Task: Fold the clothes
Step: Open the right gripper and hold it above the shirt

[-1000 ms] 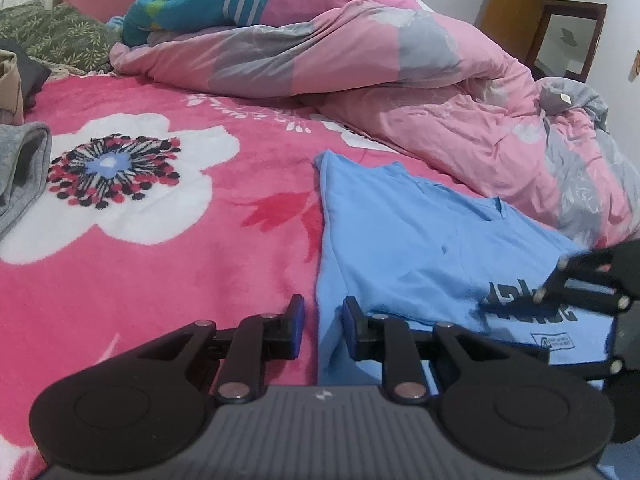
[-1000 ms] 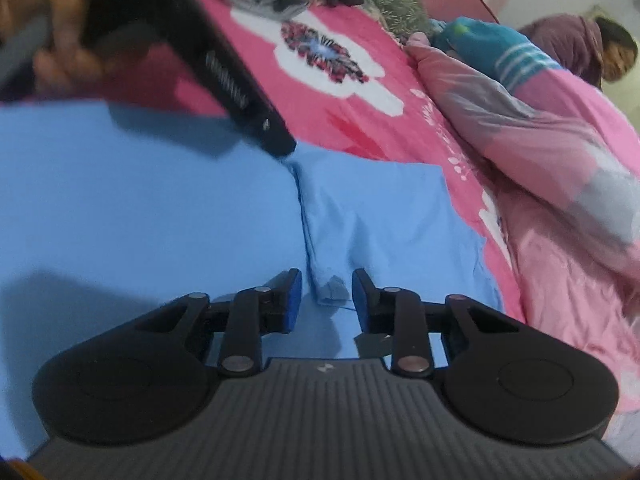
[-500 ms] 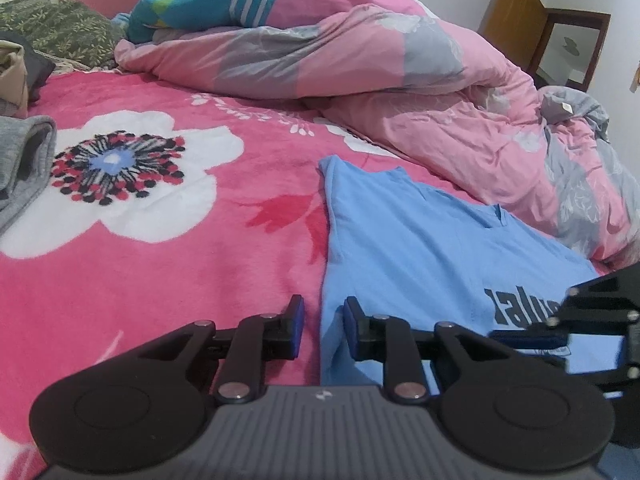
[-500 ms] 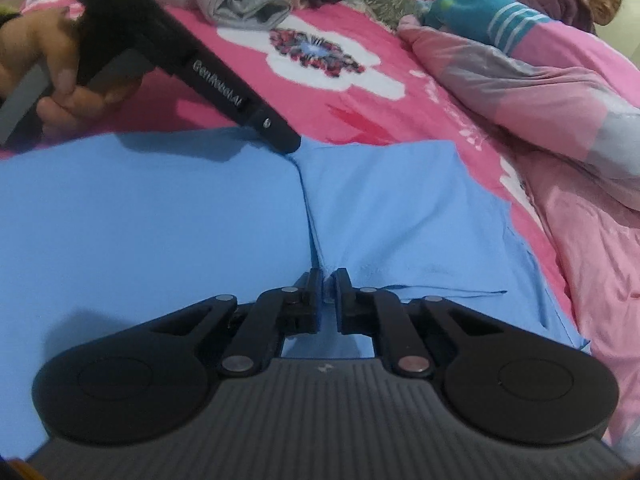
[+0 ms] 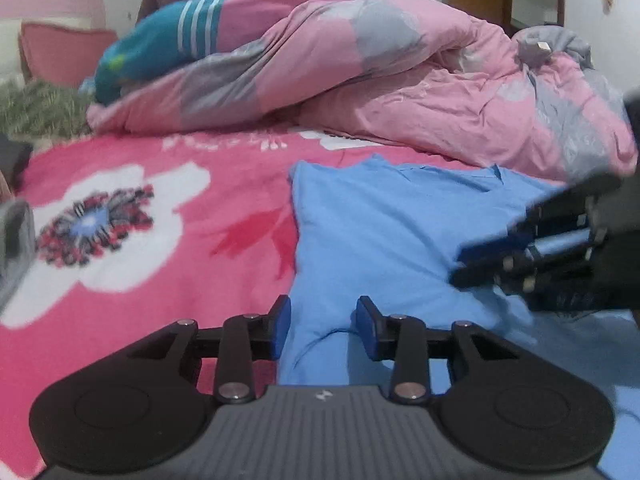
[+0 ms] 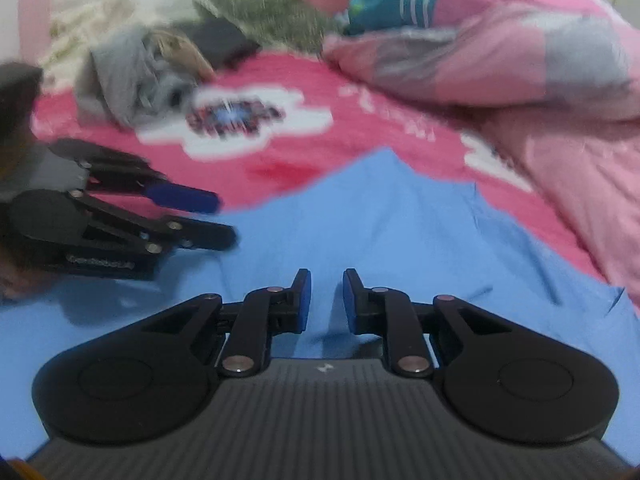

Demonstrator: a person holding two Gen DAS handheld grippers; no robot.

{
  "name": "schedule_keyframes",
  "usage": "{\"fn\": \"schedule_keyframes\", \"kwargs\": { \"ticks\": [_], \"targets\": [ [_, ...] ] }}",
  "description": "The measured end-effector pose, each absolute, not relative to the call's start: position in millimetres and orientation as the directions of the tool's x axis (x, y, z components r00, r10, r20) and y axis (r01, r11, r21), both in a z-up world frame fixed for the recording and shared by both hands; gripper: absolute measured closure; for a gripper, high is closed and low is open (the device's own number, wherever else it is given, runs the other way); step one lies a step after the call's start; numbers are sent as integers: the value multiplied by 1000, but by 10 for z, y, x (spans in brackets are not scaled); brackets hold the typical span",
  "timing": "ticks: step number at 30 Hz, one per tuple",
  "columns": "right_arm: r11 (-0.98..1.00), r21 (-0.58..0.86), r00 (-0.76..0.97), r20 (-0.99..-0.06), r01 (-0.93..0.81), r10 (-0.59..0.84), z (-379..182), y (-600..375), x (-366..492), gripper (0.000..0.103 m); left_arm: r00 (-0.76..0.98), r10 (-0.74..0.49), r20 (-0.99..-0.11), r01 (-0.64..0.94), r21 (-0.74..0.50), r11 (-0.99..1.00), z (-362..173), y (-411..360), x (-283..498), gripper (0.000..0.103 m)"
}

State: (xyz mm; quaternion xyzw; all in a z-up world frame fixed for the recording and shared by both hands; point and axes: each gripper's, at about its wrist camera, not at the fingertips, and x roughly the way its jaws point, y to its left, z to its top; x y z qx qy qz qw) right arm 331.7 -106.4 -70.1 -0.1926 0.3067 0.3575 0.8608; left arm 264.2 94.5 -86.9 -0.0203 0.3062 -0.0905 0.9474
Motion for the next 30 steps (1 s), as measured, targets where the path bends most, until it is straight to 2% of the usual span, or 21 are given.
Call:
{"fn": "schedule_keyframes", "kwargs": {
  "ticks": [3, 6, 8, 12, 14, 17, 21, 26, 30],
  "targets": [
    [702, -80, 559, -670, -708, 489, -758, -1329, 3361, 86, 790, -194, -582, 142, -135, 981, -883, 1021, 2661, 64],
    [726, -189, 621, -681, -661, 388, -668, -1481, 3317, 85, 788, -190, -585, 141, -129, 982, -896, 1021, 2660, 64],
    [719, -211, 635, -666, -663, 391, -587, -1489, 3323, 85, 789, -186, -585, 141, -122, 982, -900, 1007, 2656, 65],
    [744, -105, 634, -609, -660, 477, -493, -1362, 3510, 85, 788, -195, -585, 141, -137, 981, -912, 1019, 2655, 64],
    [761, -17, 609, -611, -649, 505, -593, -1319, 3698, 86, 786, -200, -584, 141, -145, 979, -918, 1030, 2657, 64],
    [847, 22, 634, -652, -531, 415, -790, -1473, 4029, 86, 787, -197, -585, 141, -141, 980, -921, 1024, 2659, 64],
    [921, 91, 707, -613, -380, 352, -650, -1783, 4137, 88, 787, -189, -587, 140, -128, 982, -923, 1006, 2664, 64],
    [871, 197, 647, -601, -450, 469, -659, -1677, 4138, 89, 787, -192, -587, 140, -133, 981, -926, 1015, 2664, 64],
    [930, 113, 692, -638, -351, 339, -763, -1677, 4315, 92, 787, -192, -587, 141, -132, 981, -928, 1020, 2661, 64]
  ]
}}
